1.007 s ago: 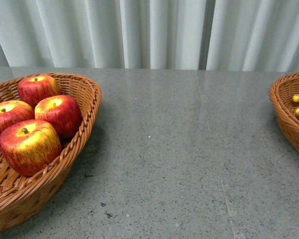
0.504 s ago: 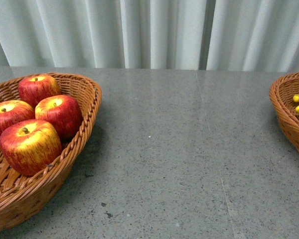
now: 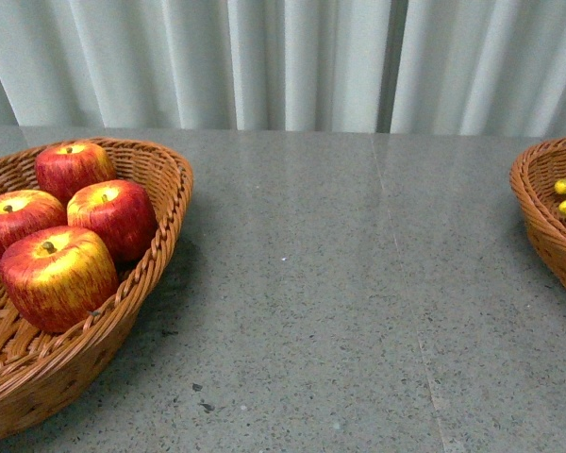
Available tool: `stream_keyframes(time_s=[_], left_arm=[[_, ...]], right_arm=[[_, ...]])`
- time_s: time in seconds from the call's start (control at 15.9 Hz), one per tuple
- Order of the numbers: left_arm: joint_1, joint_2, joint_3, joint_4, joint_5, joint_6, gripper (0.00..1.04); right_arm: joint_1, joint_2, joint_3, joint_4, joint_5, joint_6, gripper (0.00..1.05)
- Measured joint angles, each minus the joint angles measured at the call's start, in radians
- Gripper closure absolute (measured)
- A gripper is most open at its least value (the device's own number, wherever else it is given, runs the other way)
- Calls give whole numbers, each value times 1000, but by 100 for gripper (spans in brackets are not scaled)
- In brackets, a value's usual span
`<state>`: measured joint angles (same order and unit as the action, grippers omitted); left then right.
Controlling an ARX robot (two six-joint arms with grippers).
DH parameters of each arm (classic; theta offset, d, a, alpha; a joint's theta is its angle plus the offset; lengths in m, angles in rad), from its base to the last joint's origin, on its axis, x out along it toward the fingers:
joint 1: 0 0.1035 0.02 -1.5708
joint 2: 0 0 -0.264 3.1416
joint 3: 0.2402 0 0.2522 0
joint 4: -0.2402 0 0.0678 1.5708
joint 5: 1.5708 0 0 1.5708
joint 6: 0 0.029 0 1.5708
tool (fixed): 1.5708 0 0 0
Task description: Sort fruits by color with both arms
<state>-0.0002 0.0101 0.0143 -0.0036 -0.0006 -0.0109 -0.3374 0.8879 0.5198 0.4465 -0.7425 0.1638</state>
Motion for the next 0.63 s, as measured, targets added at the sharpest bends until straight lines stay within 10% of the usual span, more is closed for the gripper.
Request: stream_keyframes(time_s=[0.13,0.25,0.57,0.63], left_arm=[[0,0,0,0,0,0,7],[0,0,0,0,0,0,7],[0,0,0,0,-1,0,7],[0,0,0,0,0,0,7]], right_arm=[[17,-239,-57,-178,87,43,11],[110,-539,-146,-483,437,-95,39],[344,-766,-359,-479,718,-158,104],[342,-774,-382,-474,741,-158,103]])
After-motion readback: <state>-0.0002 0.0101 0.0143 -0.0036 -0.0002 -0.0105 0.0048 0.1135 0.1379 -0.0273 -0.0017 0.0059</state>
